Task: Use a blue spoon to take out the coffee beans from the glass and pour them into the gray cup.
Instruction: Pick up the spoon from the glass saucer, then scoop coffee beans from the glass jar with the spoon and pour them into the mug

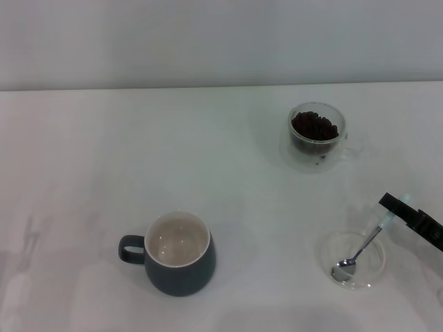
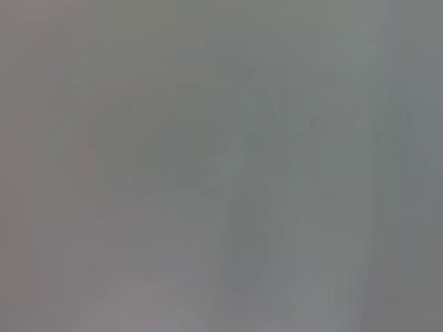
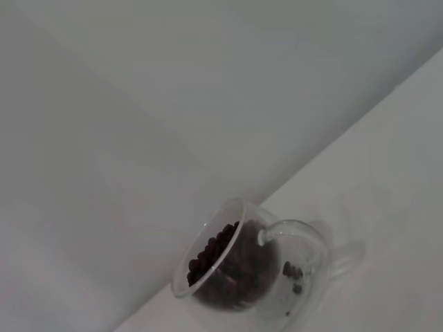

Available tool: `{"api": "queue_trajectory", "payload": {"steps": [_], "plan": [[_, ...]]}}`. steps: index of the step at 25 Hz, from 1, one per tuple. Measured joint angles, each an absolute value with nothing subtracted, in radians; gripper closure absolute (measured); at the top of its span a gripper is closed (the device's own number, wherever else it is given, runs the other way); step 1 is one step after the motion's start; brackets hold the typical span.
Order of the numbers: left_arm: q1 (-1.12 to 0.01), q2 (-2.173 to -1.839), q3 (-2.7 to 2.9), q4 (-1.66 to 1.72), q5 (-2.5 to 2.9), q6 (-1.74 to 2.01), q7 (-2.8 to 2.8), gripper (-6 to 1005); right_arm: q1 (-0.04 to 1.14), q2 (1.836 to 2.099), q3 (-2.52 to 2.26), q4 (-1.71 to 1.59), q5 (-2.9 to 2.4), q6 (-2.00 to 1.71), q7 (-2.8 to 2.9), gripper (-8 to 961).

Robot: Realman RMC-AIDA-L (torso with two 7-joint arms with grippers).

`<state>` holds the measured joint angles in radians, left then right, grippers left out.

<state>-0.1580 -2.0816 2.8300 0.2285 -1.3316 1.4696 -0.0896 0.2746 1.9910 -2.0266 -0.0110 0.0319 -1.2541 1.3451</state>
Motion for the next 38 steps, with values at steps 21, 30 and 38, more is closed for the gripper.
{"api": "queue_trajectory", "payload": {"steps": [21,30,38], "plan": [[-0.160,-2.083,2.829,0.232,-1.331,1.473,-0.091,224,0.308,1.953,-1.951,-0.024,0.054,-1.377,1.346,801],[-0.176,-2.085,2.829,0.237,-1.331,1.472,-0.091,224,0.435,1.960,-1.861,-0.085,0.061,-1.381,1.220,801],[-0.183,-2.088,2.833,0.240,-1.331,1.466,-0.092,224,0.572,2.003,-1.769,-0.100,0.062,-1.270,0.939,801]]}}
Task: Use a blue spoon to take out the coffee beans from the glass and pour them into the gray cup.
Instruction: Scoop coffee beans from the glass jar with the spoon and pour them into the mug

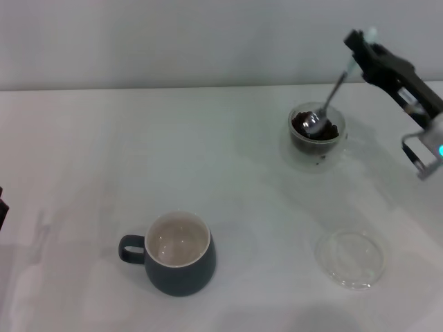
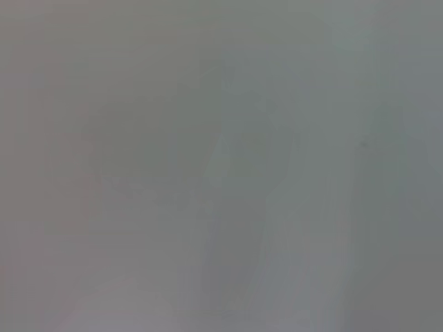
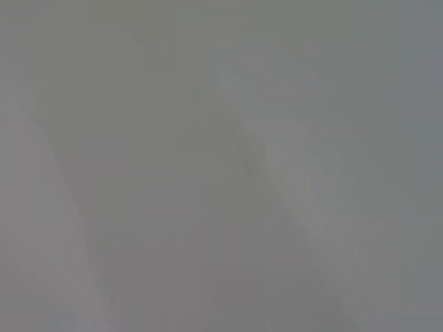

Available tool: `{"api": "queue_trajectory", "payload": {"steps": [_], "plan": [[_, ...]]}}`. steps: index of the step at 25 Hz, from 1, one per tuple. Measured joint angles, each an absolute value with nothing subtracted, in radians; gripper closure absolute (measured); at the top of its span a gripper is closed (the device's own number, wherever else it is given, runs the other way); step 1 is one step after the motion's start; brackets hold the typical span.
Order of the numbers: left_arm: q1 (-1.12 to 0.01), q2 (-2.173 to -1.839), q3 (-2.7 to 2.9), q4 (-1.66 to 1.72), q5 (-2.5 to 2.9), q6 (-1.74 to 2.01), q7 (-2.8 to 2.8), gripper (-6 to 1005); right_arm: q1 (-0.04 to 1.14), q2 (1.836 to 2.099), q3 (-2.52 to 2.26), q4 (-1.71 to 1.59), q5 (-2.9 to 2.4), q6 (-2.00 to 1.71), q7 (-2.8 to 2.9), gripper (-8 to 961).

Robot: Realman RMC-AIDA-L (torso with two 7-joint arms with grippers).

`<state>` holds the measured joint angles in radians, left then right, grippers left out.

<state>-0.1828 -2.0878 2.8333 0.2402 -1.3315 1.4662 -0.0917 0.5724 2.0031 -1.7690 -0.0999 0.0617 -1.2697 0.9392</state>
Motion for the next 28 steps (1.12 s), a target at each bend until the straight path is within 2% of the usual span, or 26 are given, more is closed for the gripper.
{"api": "queue_trajectory", "payload": {"steps": [12,28], "plan": [[-0.191,-2.088,2.834,0.241,-1.331,1.462,-0.104,225,0.585,2.021,-1.718,-0.182,0.062,-1.119,0.588,801],[-0.195,-2.086,2.835,0.241,-1.331,1.462,-0.104,225,0.587,2.028,-1.710,-0.195,0.061,-0.994,0.505,801]]}}
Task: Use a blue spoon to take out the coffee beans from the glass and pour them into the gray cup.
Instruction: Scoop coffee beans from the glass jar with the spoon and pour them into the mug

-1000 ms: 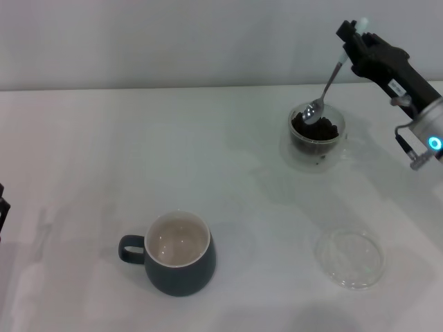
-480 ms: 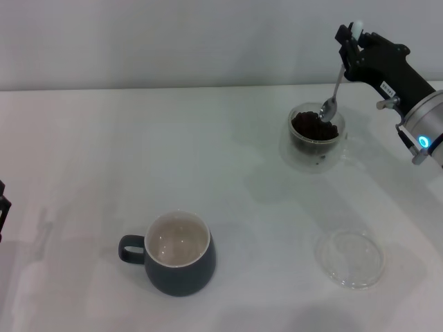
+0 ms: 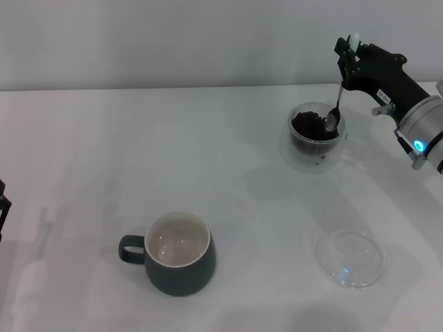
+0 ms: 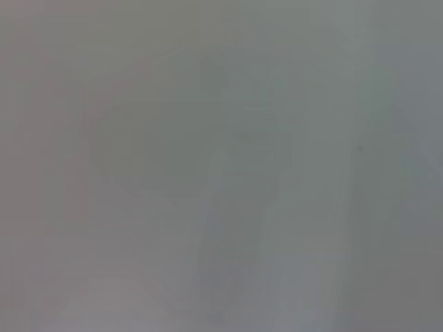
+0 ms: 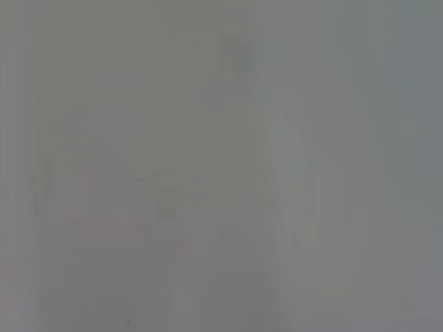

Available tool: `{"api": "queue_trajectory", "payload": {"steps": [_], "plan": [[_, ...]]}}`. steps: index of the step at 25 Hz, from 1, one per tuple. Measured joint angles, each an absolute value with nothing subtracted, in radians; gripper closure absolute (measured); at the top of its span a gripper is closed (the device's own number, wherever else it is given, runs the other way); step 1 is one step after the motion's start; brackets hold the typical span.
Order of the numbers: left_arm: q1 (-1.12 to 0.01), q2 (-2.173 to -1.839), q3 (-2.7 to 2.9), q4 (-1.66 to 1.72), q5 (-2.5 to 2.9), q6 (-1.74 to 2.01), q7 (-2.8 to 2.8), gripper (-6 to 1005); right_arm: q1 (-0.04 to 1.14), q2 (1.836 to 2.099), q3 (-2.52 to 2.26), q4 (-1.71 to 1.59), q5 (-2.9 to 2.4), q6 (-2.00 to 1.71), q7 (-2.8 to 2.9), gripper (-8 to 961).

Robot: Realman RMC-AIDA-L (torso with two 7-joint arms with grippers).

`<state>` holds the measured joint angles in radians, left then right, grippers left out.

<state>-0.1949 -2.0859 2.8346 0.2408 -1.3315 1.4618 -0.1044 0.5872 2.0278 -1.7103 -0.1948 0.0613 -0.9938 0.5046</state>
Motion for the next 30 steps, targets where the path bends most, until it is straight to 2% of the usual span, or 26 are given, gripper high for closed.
{"api": "queue_trajectory", "payload": {"steps": [30], "plan": [[-0.193,-2.088,2.833,0.241,-1.331,1.460,-0.123,226,0.581,2.028,-1.713,-0.196,0.066,-0.888,0.742,802]]}}
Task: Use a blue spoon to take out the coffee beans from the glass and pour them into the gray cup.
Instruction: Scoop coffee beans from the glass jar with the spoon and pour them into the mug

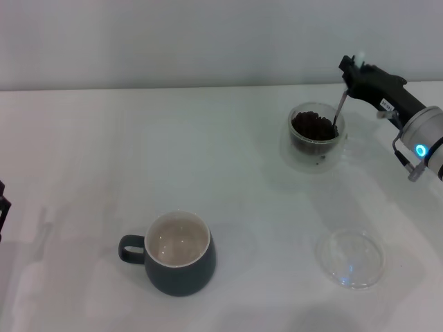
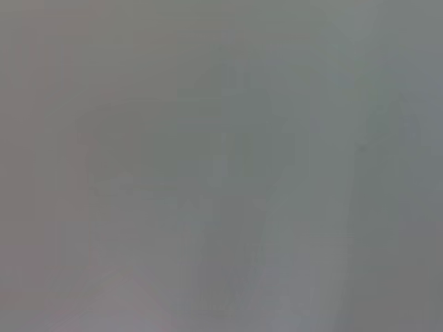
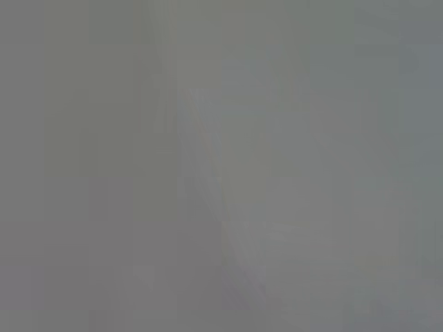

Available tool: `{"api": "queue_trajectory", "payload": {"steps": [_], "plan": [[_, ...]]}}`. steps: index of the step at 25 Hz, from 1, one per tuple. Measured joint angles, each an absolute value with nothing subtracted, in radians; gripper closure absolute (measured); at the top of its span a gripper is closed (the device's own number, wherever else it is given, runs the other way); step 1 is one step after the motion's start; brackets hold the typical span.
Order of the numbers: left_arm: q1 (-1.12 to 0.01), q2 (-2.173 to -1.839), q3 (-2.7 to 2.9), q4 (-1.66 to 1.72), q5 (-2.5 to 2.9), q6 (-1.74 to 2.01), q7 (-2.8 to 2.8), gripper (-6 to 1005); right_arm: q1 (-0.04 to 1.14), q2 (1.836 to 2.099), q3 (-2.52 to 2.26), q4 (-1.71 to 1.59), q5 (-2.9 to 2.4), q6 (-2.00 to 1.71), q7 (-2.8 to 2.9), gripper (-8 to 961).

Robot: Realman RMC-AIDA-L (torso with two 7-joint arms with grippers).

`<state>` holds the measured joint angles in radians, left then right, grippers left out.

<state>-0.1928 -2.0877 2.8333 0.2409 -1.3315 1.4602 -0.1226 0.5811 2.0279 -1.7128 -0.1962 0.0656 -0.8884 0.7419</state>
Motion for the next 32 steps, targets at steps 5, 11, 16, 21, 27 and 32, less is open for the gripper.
{"api": "queue_trajectory", "payload": {"steps": [5,11,16,21,27,32], "plan": [[-0.189,-2.085,2.830,0.241,-1.331,1.461,-0.143,225,0.578,2.028,-1.712,-0.196,0.120,-0.850,0.807,802],[-0.187,-2.085,2.830,0.239,-1.331,1.464,-0.143,226,0.579,2.028,-1.718,-0.196,0.127,-0.835,0.858,802],[-0.188,-2.083,2.830,0.235,-1.332,1.467,-0.143,226,0.574,2.028,-1.737,-0.206,0.122,-0.834,0.929,802],[-0.191,-2.083,2.830,0.232,-1.344,1.468,-0.143,225,0.573,2.028,-1.753,-0.207,0.121,-0.834,0.984,802],[-0.191,-2.083,2.830,0.231,-1.344,1.469,-0.143,225,0.574,2.028,-1.758,-0.208,0.123,-0.834,1.053,802],[-0.190,-2.082,2.829,0.229,-1.362,1.471,-0.143,225,0.574,2.028,-1.752,-0.209,0.126,-0.834,1.108,802]]}}
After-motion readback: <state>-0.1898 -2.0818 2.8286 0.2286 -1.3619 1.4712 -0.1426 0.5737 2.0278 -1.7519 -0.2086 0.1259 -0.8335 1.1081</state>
